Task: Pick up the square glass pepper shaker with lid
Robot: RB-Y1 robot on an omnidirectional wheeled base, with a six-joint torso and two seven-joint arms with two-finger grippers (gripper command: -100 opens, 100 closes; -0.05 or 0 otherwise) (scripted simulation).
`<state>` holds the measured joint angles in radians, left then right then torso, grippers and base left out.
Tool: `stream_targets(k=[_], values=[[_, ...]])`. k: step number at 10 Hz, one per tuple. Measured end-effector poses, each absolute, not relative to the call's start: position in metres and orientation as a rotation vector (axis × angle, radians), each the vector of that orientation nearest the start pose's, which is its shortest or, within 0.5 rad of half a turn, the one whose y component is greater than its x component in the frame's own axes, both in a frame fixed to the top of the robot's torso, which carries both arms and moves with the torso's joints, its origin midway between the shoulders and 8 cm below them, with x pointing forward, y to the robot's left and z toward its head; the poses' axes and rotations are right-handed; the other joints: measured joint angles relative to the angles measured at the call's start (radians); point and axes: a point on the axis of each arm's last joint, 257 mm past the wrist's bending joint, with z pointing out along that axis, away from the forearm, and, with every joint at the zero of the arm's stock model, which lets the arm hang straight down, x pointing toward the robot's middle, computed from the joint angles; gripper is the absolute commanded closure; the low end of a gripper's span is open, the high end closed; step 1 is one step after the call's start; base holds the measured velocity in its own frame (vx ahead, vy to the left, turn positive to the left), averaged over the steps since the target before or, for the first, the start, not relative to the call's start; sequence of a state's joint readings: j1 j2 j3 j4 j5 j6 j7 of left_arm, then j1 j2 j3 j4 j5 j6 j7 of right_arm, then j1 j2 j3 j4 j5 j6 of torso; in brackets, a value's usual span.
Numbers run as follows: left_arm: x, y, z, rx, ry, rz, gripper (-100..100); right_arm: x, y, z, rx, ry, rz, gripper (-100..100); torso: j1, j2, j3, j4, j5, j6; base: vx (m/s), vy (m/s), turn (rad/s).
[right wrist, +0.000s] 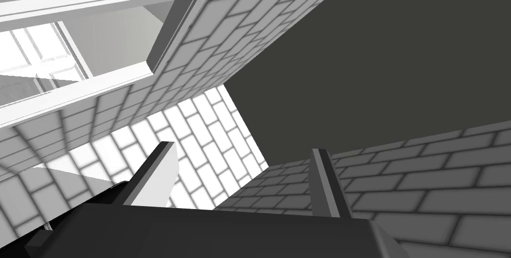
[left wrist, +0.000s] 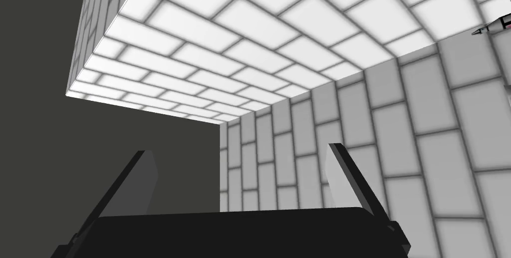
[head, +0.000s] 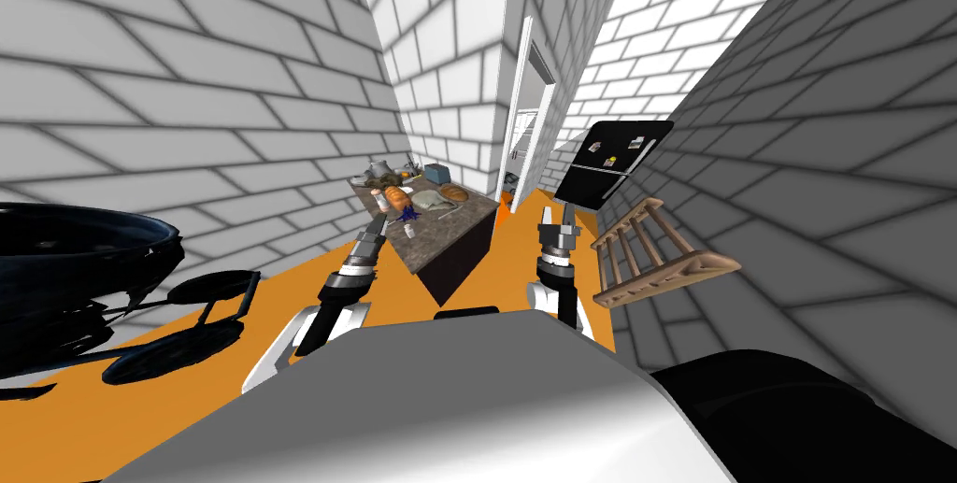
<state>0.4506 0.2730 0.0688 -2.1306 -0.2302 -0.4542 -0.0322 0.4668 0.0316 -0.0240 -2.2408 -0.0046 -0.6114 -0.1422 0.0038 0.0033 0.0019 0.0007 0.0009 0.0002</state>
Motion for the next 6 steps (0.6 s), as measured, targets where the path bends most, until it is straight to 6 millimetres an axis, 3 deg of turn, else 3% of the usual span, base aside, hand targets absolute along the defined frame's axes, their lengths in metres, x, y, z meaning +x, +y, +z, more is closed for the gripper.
stream_targets(k=[6], values=[[0.414, 0.299, -0.128, -0.378, 1.341, -0.814, -100, 0.332, -0.285, 0.038, 0.642, 0.473, 1.447, 0, 0.0, -0.001, -0.001, 0.0, 0.0, 0.0, -0.043, 0.048, -0.132]])
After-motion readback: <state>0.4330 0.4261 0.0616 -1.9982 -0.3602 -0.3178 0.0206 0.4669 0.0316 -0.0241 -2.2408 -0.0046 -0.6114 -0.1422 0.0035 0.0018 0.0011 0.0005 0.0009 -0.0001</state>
